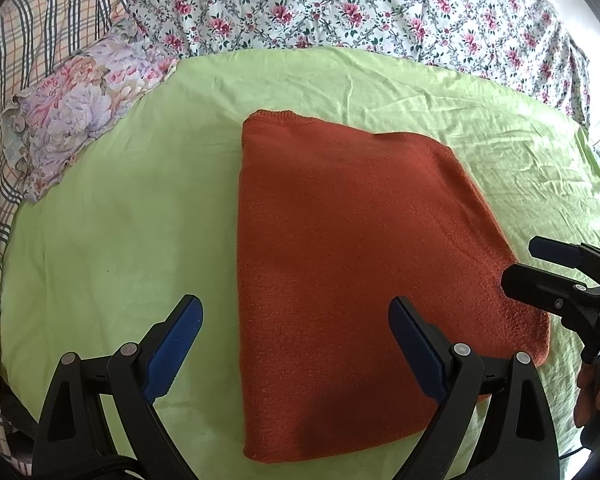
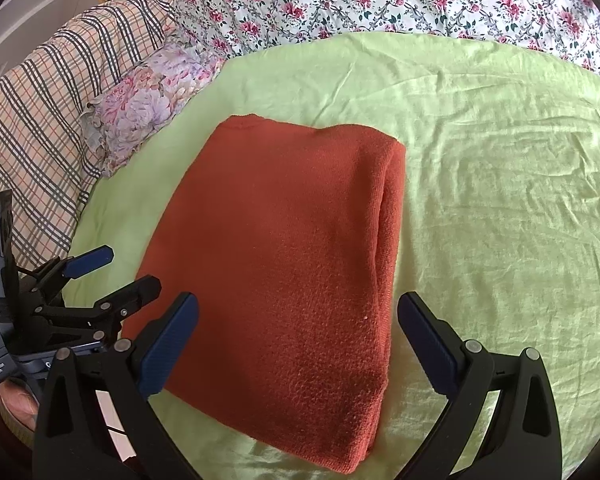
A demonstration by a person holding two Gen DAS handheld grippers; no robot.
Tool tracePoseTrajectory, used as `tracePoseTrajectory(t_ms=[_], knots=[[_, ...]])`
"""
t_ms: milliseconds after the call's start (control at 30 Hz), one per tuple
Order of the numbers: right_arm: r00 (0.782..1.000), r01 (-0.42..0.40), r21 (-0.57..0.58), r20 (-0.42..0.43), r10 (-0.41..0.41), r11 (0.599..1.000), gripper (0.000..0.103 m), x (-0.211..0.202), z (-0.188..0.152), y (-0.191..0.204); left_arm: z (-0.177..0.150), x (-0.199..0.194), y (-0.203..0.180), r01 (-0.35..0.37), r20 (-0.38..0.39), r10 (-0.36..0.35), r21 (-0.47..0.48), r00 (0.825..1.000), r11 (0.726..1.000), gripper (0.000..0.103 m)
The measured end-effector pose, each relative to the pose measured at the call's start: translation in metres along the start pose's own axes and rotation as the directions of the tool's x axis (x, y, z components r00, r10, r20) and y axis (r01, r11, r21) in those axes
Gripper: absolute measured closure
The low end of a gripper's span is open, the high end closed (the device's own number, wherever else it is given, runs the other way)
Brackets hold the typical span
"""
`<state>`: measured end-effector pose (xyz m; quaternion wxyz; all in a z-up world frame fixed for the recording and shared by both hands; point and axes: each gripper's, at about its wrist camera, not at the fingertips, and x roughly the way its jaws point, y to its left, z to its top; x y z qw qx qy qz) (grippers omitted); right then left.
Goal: Fold small clothes
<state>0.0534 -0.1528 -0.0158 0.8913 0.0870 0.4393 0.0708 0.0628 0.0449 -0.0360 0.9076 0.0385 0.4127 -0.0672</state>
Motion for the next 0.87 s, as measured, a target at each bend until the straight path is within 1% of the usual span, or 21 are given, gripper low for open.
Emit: tracePoseTrajectory(t_ms=[567, 667, 767, 867], knots=[[1.0, 0.014, 0.001, -0.003, -0.014, 1.0, 0.003, 0.001, -0.006, -0.009, -0.001, -0.001, 0.004, -0.024, 0.012, 0.024, 0.005, 1.0, 1.0, 0.008], [1.0, 0.016, 0.003, -0.005, -0.016, 1.0, 0.003, 0.003, -0.007, -0.009, -0.002, -0.001, 0.005, -0.02, 0.012, 0.02, 0.002, 1.0, 1.0, 0.009], [1.0, 0.019, 0.009, -0.003, -0.019, 1.0, 0.003, 0.005, -0.007, -0.01, -0.003, 0.0, 0.006, -0.031, 0.015, 0.031, 0.005, 0.999, 1.0, 0.009], [1.0, 0.021, 0.014, -0.009, -0.021, 1.0, 0.003, 0.008, -0.007, -0.012, -0.005, 0.002, 0.007, -0.013, 0.0, 0.013, -0.003, 1.0, 1.0, 0.009]])
